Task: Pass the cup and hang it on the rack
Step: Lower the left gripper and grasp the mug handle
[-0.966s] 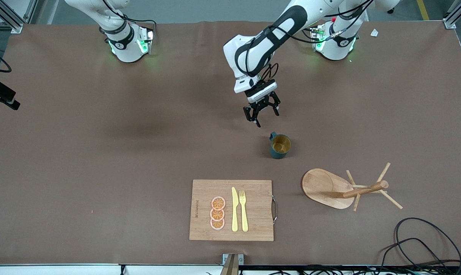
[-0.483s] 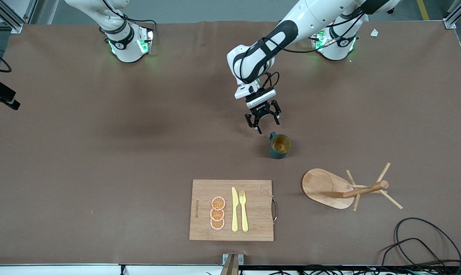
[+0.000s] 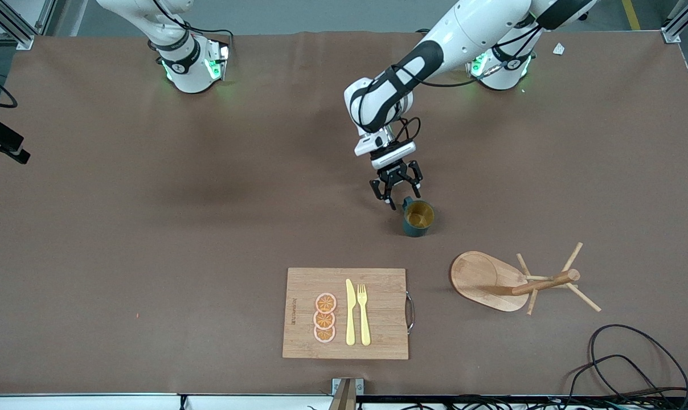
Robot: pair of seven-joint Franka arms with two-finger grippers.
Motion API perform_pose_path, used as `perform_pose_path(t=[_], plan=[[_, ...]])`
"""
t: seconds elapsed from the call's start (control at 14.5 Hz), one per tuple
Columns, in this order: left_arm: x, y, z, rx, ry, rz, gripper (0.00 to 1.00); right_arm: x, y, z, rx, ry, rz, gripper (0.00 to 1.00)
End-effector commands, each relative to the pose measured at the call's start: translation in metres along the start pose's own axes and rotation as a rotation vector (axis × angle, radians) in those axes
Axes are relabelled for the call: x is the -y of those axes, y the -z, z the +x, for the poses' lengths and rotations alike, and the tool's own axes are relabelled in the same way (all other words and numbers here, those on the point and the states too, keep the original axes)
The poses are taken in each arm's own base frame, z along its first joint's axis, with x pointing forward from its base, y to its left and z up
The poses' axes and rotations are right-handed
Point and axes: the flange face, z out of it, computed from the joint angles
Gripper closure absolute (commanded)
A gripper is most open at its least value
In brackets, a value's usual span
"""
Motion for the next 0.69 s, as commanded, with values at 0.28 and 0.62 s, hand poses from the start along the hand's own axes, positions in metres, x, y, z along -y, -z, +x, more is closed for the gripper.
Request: perform_pose_path(t=[0.28,0.62], plan=[[-0.0141,-0.0063,-0.0079,-0.009,0.004,-0.009,0.41,-0.0030,0.0049,-0.0036,0.000,0.010,-0.005,0.00],[-0.0142,-0.0063,-0.0076,-0.006,0.007,-0.004,0.55,-0.0030,0.0047,-0.0038,0.002,0.010,-0.005,0.00]])
